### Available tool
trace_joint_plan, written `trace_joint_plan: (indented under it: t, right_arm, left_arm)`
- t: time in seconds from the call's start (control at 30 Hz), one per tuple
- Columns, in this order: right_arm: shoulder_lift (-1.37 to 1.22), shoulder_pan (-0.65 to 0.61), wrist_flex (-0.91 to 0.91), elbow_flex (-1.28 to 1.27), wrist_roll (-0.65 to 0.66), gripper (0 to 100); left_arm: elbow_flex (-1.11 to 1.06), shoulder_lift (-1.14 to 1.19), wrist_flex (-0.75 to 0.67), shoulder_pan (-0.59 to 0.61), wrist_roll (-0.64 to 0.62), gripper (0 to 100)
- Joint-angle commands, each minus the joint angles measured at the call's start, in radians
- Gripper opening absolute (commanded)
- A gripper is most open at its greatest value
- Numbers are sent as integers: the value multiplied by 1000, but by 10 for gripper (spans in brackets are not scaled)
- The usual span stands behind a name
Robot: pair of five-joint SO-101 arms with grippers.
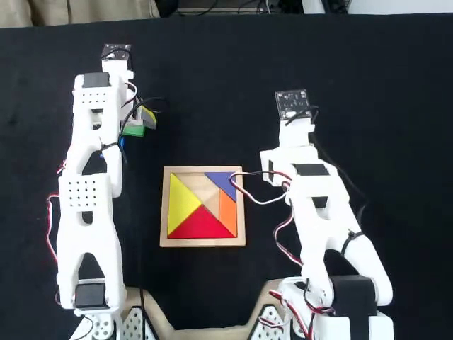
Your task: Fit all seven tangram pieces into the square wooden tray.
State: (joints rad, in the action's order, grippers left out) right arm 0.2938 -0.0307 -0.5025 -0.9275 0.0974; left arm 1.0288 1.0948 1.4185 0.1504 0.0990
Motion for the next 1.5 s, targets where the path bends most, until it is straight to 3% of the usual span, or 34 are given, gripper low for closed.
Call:
trace_joint_plan:
  t: [0.0,0.2,0.5,0.67,0.9,1.1,1.23,1.33,1.47]
  right_arm:
    - [-2,5,20,19,-6,93]
    - [-2,-5,20,18,-6,93]
    - [-2,-5,18,18,31,93]
    - [-2,-5,18,18,34,93]
    - [-2,-5,18,18,34,93]
    - [-2,-5,18,18,34,93]
    - [-2,-5,18,18,34,93]
    - [-2,2,18,18,34,93]
    - [1,23,18,22,32,93]
  left_arm:
    - [44,-9,8,-15,8,316]
    - [38,3,8,-15,8,220]
    - [61,20,34,-18,20,223]
    - [99,31,74,-71,114,163]
    - [107,26,101,-94,118,113]
    - [139,20,193,-91,120,113]
    - [295,20,348,-107,118,113]
    - [351,-6,347,-102,120,113]
    - [159,-146,347,-134,152,113]
